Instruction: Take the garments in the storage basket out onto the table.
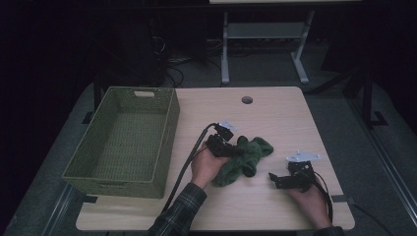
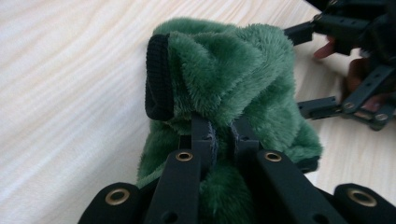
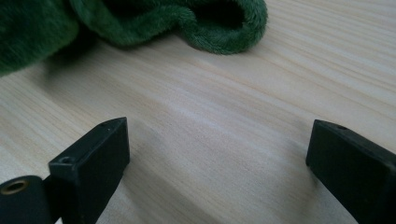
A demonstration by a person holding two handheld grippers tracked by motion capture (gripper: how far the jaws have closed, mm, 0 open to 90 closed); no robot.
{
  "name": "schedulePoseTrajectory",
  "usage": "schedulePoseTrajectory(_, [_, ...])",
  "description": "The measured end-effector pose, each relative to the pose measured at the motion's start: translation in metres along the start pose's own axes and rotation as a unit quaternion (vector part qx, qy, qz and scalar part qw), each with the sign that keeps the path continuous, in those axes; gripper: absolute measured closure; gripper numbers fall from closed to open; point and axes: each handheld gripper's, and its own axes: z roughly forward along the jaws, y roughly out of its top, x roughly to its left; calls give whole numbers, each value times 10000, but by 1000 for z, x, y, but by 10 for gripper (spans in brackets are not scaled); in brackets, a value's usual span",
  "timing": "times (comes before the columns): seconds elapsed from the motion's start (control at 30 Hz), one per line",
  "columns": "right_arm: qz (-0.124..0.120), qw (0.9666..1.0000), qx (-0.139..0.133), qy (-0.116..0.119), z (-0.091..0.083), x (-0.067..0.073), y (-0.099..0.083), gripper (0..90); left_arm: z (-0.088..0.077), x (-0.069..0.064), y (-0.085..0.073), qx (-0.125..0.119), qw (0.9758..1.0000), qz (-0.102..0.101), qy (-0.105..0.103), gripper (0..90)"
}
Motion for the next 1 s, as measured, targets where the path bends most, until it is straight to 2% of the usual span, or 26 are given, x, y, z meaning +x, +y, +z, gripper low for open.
schedulePoseTrajectory(0.13, [-1,10000,0,0,0,0,0,58,11,3,-5,65,10000,-35,-16,826])
schedulePoseTrajectory(0.17, [0,10000,1,-1,0,0,0,58,12,3,-5,60,10000,-7,-6,801])
schedulePoseTrajectory(0.23, [-1,10000,1,0,0,0,0,58,11,2,-5,43,10000,-1,4,713])
schedulePoseTrajectory(0.27, [-1,10000,1,0,0,0,0,58,9,2,-4,52,10000,37,3,713])
schedulePoseTrajectory(0.3, [-3,10000,3,0,0,0,0,58,4,0,-2,-36,10000,23,26,604])
schedulePoseTrajectory(0.37, [-4,10000,3,-1,0,0,0,58,0,-1,0,-98,9999,31,19,517])
schedulePoseTrajectory(0.4, [-4,10000,3,-1,0,0,0,58,-3,-1,1,-103,9999,43,16,517])
schedulePoseTrajectory(0.47, [-4,10000,0,-1,0,0,0,58,-13,-3,2,-194,9998,63,28,450])
schedulePoseTrajectory(0.6, [-4,10000,0,-1,0,0,0,58,-34,-8,0,-307,9994,171,6,425])
schedulePoseTrajectory(0.73, [-4,10000,-4,-2,0,0,0,58,-46,-15,-5,-352,9990,263,-10,428])
schedulePoseTrajectory(0.97, [-3,10000,-5,-3,0,0,0,58,-47,-19,-13,-305,9988,367,-84,455])
schedulePoseTrajectory(1.0, [-3,10000,-5,-3,0,0,0,58,-46,-20,-14,-299,9986,436,-66,455])
